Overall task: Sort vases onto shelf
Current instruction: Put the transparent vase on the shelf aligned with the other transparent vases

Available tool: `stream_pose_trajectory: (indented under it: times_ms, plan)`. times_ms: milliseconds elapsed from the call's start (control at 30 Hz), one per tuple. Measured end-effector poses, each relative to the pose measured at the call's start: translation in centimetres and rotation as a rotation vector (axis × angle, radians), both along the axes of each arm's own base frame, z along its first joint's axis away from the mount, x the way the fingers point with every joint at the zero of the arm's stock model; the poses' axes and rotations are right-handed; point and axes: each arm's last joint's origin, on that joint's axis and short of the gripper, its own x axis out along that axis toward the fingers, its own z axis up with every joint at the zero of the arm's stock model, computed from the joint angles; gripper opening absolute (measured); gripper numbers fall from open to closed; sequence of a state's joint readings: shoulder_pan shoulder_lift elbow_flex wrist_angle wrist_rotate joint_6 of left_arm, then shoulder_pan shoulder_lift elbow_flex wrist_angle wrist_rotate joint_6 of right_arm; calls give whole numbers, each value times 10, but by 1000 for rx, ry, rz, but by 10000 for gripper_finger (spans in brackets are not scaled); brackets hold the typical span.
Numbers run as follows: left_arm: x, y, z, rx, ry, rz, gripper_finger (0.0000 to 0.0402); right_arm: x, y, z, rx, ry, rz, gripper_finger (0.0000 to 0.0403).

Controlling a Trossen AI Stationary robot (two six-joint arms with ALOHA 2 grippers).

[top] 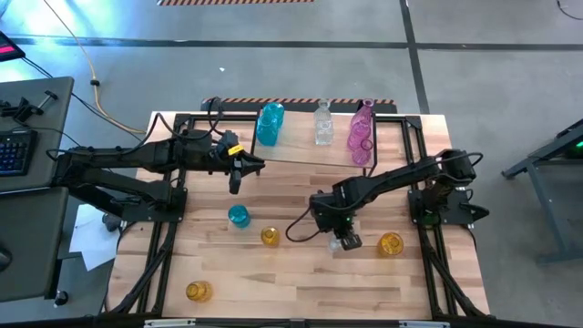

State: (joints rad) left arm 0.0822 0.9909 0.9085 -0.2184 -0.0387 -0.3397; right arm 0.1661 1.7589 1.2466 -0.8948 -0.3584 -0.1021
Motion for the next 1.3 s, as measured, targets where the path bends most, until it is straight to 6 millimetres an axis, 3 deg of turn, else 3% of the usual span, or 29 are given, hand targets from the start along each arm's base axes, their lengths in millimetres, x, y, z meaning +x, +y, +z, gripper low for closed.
stream_pose_trajectory:
  times_ms: [200, 433, 700, 1000, 1300]
  plan:
    - [0, 0, 0, -6, 0, 2, 58, -2, 0, -5, 13, 6, -19, 74]
    - [0, 0, 0, -16, -1, 6, 58, 3, 1, -6, 24, -46, -36, 9]
    - [0, 0, 0, -16, -1, 6, 58, 4, 1, -7, 18, -32, -96, 4]
    - [0, 0, 0, -16, -1, 5, 58, 7, -4, -7, 58, 37, -347, 2]
    - [0, -1, 1, -51, -17, 12, 58, 24, 3, -4, 126, -72, -530, 1]
